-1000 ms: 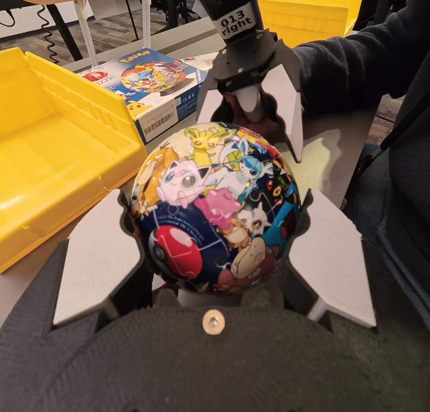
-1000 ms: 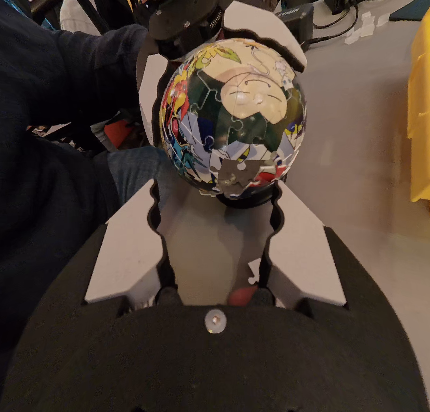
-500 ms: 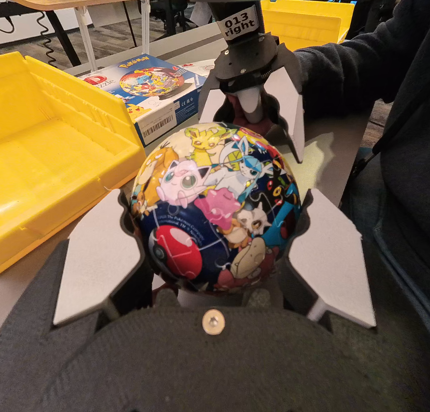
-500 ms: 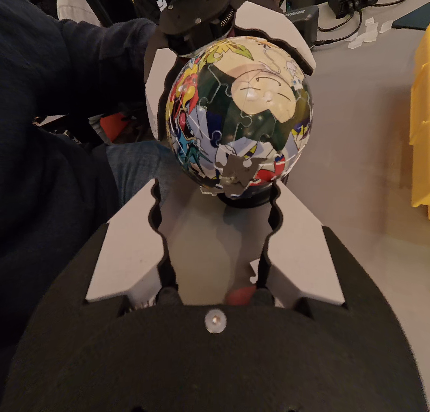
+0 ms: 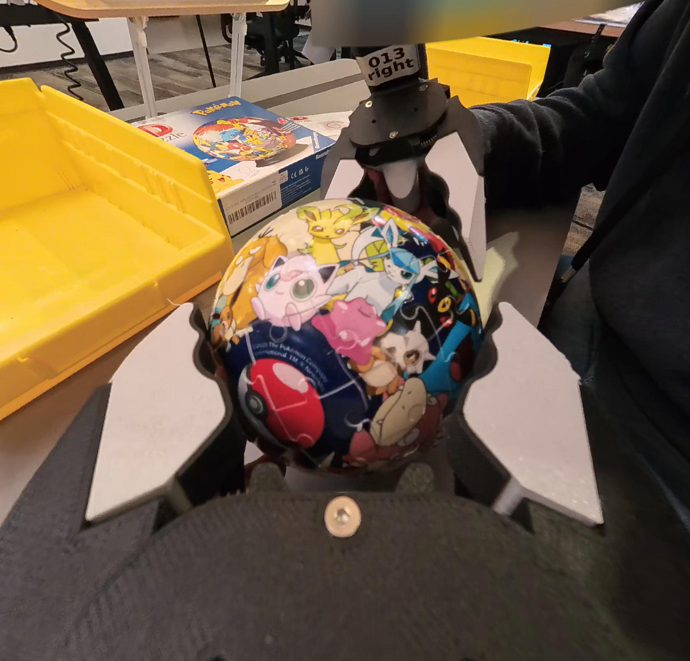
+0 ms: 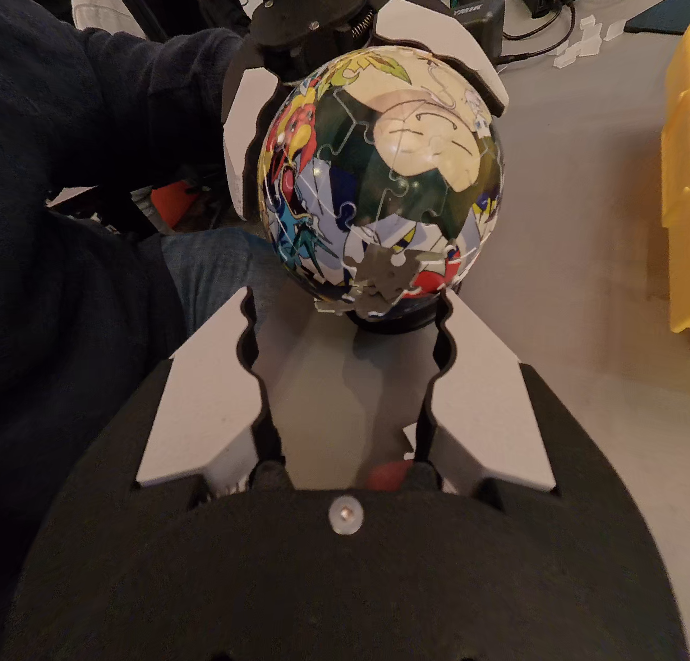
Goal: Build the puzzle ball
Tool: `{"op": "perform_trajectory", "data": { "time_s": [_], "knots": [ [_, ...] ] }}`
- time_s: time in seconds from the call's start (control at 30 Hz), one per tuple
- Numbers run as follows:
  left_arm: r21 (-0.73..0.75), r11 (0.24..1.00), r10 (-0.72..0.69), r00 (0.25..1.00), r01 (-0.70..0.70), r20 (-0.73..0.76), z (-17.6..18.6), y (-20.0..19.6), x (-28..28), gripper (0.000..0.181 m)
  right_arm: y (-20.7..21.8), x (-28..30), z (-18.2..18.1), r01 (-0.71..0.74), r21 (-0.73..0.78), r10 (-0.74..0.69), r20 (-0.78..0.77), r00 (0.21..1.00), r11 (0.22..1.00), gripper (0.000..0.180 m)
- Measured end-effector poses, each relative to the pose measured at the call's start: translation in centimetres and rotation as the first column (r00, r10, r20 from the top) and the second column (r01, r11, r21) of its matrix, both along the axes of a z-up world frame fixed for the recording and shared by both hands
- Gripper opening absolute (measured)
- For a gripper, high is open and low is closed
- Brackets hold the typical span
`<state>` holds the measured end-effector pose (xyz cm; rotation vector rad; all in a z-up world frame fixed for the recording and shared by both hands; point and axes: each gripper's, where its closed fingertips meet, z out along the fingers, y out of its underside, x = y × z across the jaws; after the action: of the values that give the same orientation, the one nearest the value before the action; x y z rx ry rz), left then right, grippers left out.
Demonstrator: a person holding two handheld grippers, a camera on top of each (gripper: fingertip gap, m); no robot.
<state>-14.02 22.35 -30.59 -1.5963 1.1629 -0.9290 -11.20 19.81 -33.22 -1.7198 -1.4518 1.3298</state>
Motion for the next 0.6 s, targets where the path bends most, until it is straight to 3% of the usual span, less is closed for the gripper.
{"op": "perform_trajectory", "data": {
  "time_s": [0.6],
  "knots": [
    [0.043,0.999,-0.01,0.999,0.013,-0.049,-0.3,-0.4,0.1,0.135,0.5,0.8,2.2,0.023,-0.031,-0.025,-0.057,0.998,0.999,0.091]
  ]
}}
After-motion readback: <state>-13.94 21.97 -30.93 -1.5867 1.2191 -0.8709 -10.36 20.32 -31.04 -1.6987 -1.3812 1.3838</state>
